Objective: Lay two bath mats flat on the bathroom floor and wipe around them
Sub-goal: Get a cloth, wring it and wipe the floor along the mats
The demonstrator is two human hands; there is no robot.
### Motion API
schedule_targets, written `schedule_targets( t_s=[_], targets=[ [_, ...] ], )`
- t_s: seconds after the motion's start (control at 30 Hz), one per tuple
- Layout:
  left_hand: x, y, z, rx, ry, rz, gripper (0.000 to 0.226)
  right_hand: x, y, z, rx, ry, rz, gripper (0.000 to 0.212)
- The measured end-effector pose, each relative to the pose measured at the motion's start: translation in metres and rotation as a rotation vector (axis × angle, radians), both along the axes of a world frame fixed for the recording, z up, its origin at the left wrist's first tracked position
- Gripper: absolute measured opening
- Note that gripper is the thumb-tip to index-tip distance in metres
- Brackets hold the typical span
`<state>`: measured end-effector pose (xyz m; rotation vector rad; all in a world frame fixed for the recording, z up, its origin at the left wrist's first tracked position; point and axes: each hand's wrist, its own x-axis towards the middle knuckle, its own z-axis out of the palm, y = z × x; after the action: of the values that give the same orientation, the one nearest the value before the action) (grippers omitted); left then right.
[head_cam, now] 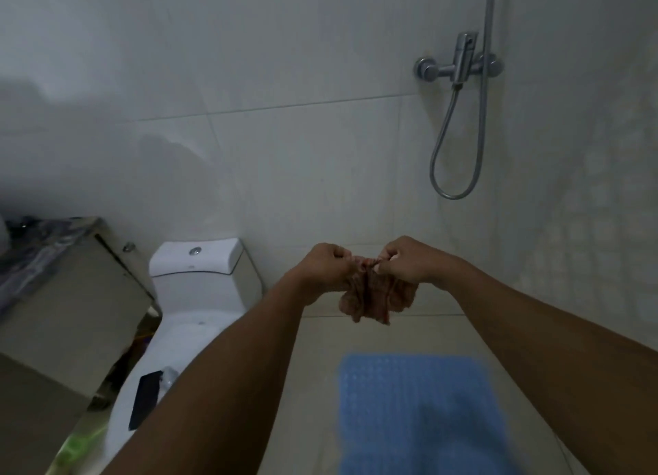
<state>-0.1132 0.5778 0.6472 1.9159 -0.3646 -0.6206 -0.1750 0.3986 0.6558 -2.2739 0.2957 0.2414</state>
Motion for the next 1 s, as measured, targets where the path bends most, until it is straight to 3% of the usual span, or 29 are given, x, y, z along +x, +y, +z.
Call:
schedule_targets(
  t_s=[0.1,0.23,0.4,0.47,0.5,0.63,0.8,0.9,1.0],
  targets=[
    [-0.002,0.008,-0.008,-0.027,0.053,-0.006,0.008,0.002,0.005,-0.002,0.009,-0.033,-0.001,0.015],
    [0.000,0.012,-0.010,0.062,-0.082,0.043,0.010,0.003,0.004,0.003,0.046,-0.084,-0.018,0.017],
    [0.011,0.034,0.000,0.351,-0.479,0.039,0.018,0.010,0.028,0.014,0.075,-0.136,-0.030,0.016],
    [0.016,0.045,0.003,0.457,-0.536,0.042,0.022,0.015,0.037,0.014,0.096,-0.165,-0.047,0.014],
    [0.018,0.051,0.003,0.462,-0.512,0.031,0.022,0.018,0.042,0.013,0.112,-0.175,-0.053,0.013],
    [0.021,0.068,-0.006,0.179,-0.170,-0.028,0.012,0.029,0.061,-0.009,0.196,-0.185,-0.104,0.011],
    [0.020,0.077,-0.064,0.043,0.200,0.071,0.025,0.043,0.075,-0.069,0.308,-0.079,-0.183,0.012],
    [0.026,0.080,-0.139,0.074,0.224,-0.010,0.027,0.057,0.080,-0.139,0.368,0.033,-0.203,0.011],
    [0.035,0.080,-0.245,0.142,0.172,0.062,0.031,0.066,0.081,-0.239,0.436,0.157,-0.229,0.004]
  ],
)
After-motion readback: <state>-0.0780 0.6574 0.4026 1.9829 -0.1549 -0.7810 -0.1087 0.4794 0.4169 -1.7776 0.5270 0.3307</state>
